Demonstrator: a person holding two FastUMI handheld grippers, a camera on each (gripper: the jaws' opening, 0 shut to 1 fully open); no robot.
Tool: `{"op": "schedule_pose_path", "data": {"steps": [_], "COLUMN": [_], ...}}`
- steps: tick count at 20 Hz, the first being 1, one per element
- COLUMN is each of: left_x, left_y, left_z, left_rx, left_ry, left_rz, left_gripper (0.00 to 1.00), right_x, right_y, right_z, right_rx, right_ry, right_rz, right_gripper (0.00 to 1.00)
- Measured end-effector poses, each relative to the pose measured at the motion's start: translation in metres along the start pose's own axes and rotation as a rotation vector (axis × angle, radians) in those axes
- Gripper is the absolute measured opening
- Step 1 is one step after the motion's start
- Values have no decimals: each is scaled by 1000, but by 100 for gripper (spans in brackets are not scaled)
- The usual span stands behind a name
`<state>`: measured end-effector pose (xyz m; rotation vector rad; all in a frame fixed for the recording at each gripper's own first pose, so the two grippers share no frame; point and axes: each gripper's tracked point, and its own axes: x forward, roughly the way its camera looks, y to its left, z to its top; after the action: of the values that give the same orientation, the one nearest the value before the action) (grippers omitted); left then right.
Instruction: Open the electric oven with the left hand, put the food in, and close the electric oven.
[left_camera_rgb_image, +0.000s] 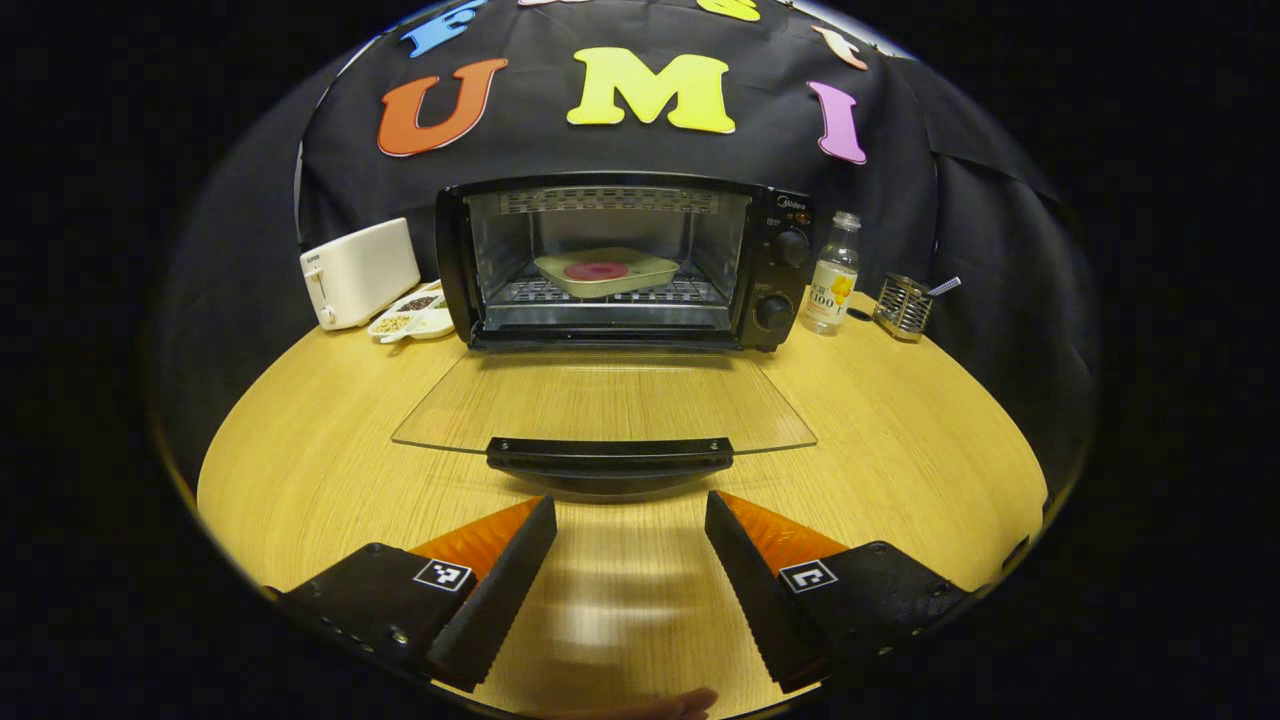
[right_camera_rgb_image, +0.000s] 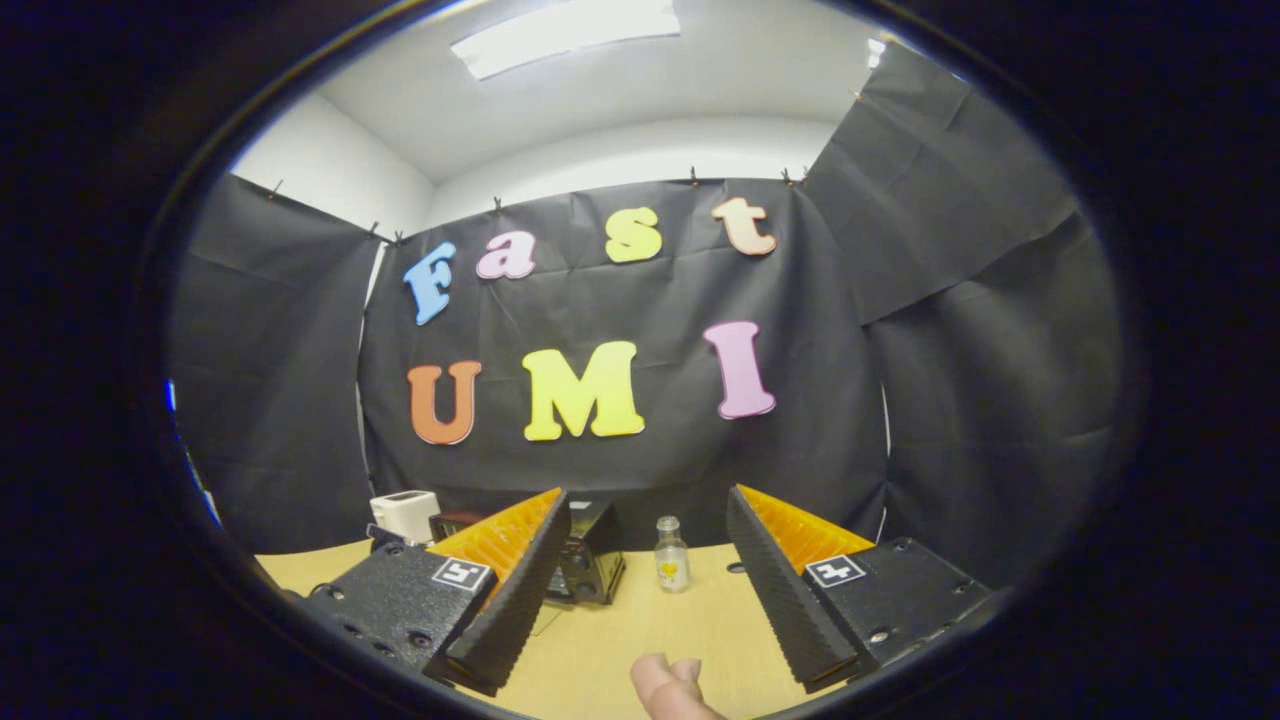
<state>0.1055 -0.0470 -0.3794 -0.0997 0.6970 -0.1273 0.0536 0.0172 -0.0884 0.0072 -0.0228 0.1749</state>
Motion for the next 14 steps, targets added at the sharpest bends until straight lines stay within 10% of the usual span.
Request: {"op": "schedule_pose_path", "data": {"steps": [14], "left_x": [21], "left_y": [5], "left_z": [10], "left_rx": [46], "left_ry": [-4], "left_rz": [52], "left_gripper": [96], "right_x": [-13], "right_y": [-12], "right_z": [-2], "right_rx": [10], "right_ry": [-15], "right_rz": [0], "right_gripper": [94]}}
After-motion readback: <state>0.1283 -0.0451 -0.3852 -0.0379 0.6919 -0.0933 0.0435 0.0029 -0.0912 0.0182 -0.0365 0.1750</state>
